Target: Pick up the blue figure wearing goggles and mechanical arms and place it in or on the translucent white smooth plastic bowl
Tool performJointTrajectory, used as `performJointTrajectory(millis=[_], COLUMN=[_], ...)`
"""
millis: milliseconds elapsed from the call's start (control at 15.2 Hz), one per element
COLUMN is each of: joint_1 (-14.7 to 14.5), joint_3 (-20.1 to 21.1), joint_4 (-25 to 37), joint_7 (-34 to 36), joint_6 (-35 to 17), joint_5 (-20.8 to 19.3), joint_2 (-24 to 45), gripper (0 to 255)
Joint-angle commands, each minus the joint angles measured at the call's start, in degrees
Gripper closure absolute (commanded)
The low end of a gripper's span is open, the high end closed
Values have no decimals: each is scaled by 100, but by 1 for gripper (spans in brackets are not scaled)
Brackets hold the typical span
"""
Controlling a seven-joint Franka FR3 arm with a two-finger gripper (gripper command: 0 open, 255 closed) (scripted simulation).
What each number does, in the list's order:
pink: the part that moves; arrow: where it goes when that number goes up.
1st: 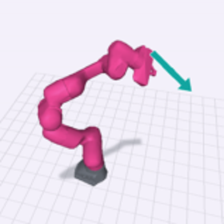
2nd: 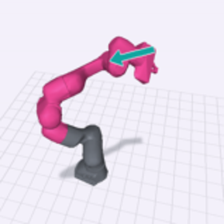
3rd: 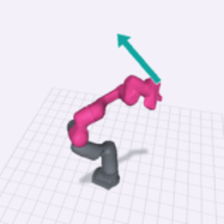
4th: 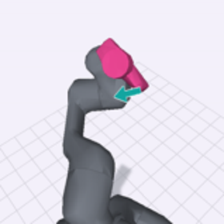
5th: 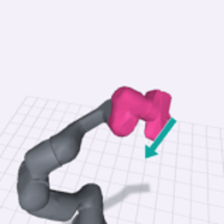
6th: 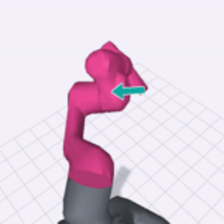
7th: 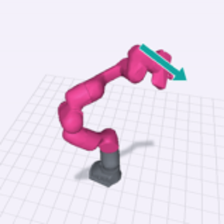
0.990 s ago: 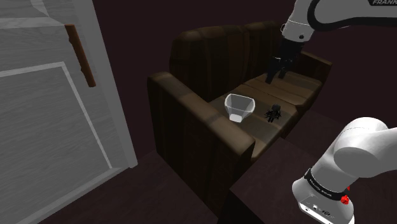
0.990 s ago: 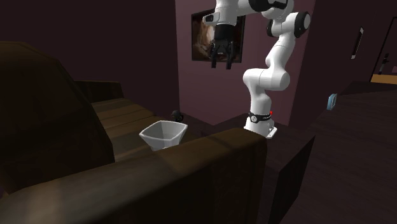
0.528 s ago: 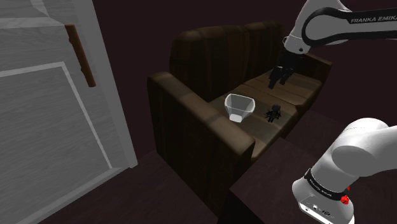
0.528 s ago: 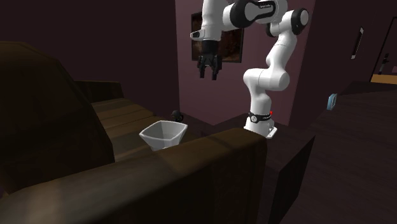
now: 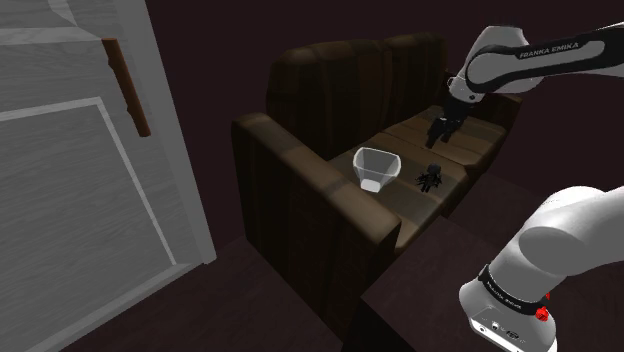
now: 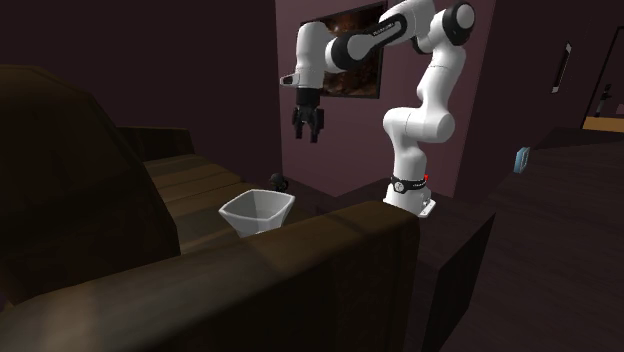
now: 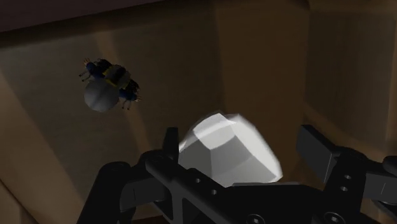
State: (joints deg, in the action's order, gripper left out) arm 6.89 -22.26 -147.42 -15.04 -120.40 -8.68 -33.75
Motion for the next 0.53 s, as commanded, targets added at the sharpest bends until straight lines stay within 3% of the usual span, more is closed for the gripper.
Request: performJointTrajectory(millis=[0, 462], joint_1=[21, -189], joint_3=[-273, -1363], joint_4=[-19, 306], joint_7=[-263, -1462], joint_6=[-326, -1342], joint_5=[-8, 480], joint_2=[275, 1615], gripper=[0, 0])
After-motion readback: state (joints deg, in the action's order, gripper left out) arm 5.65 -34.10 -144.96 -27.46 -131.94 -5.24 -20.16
